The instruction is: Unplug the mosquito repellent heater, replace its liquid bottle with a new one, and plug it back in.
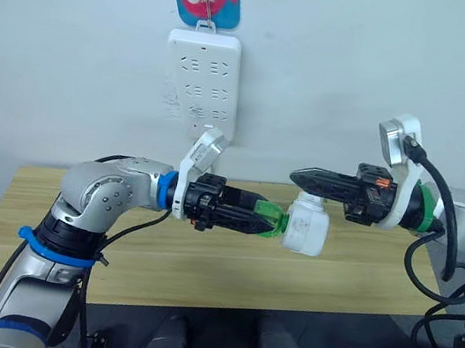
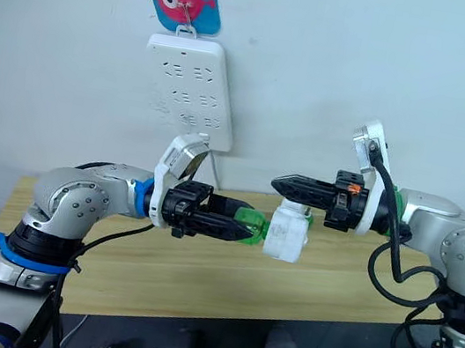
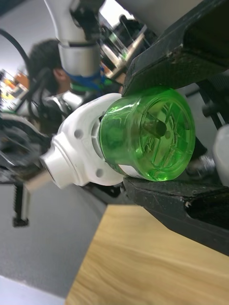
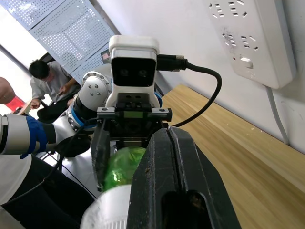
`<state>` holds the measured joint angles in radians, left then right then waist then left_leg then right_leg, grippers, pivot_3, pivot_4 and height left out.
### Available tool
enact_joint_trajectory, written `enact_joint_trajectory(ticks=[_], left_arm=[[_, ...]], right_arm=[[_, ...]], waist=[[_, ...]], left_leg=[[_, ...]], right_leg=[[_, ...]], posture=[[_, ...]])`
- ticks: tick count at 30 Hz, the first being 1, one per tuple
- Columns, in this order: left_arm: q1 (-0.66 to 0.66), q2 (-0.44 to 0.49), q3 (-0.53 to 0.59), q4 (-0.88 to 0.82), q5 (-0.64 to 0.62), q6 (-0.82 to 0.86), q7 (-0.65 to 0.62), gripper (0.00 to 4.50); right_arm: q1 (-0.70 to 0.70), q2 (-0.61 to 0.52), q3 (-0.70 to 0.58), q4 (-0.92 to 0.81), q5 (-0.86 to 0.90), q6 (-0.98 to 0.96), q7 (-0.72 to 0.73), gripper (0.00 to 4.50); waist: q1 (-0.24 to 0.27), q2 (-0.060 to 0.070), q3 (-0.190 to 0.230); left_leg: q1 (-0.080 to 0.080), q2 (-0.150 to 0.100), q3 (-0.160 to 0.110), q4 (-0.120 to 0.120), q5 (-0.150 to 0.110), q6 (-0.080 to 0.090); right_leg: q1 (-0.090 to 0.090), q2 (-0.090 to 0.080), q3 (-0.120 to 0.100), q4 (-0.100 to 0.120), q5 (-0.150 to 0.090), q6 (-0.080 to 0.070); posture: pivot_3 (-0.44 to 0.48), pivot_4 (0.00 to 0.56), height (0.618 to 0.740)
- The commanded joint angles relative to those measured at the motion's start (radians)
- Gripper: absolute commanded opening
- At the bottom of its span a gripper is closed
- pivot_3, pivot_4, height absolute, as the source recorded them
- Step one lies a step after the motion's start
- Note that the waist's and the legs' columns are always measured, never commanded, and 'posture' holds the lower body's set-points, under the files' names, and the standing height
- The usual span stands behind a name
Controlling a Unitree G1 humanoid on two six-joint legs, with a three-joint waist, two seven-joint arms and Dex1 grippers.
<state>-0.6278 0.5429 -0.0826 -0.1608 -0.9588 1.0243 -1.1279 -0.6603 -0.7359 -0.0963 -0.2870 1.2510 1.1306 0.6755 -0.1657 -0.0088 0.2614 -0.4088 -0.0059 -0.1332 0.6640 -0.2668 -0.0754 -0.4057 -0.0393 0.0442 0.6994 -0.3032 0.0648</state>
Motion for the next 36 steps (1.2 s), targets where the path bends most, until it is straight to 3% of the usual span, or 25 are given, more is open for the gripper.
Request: enact_joint_trajectory(ticks=[1, 20, 36], left_arm=[[-0.027, -0.02, 0.056, -0.044, -0.084, 0.032, 0.013, 2.26], [-0.062, -0.099, 0.159, 0.003, -0.242, 0.114, 0.188, 2.26], [-0.058, -0.145, 0.154, 0.039, -0.1, -0.019, 0.282, 2.26]], right_arm=[[-0.012, 0.007, -0.002, -0.009, -0.008, -0.001, 0.019, 0.0], [0.048, 0.063, -0.014, -0.055, 0.106, 0.098, -0.031, 0.0], [0.108, 0.021, -0.068, -0.117, 0.291, 0.078, -0.187, 0.0]], waist=[[-0.001, 0.0, 0.0], [-0.001, 0.0, 0.0], [0.0, 0.0, 0.0]], left_leg=[[0.0, 0.0, 0.0, 0.0, 0.0, 0.0], [0.0, 0.0, 0.0, 0.0, 0.0, 0.0], [0.0, 0.0, 0.0, 0.001, 0.0, 0.0]], right_leg=[[0.0, 0.0, 0.0, 0.0, 0.0, 0.0], [0.0, 0.0, 0.0, 0.001, 0.0, 0.0], [0.0, 0.0, 0.0, 0.001, 0.0, 0.0]], posture=[[-0.213, 0.182, 0.734], [-0.207, 0.187, 0.734], [-0.214, 0.189, 0.734]])
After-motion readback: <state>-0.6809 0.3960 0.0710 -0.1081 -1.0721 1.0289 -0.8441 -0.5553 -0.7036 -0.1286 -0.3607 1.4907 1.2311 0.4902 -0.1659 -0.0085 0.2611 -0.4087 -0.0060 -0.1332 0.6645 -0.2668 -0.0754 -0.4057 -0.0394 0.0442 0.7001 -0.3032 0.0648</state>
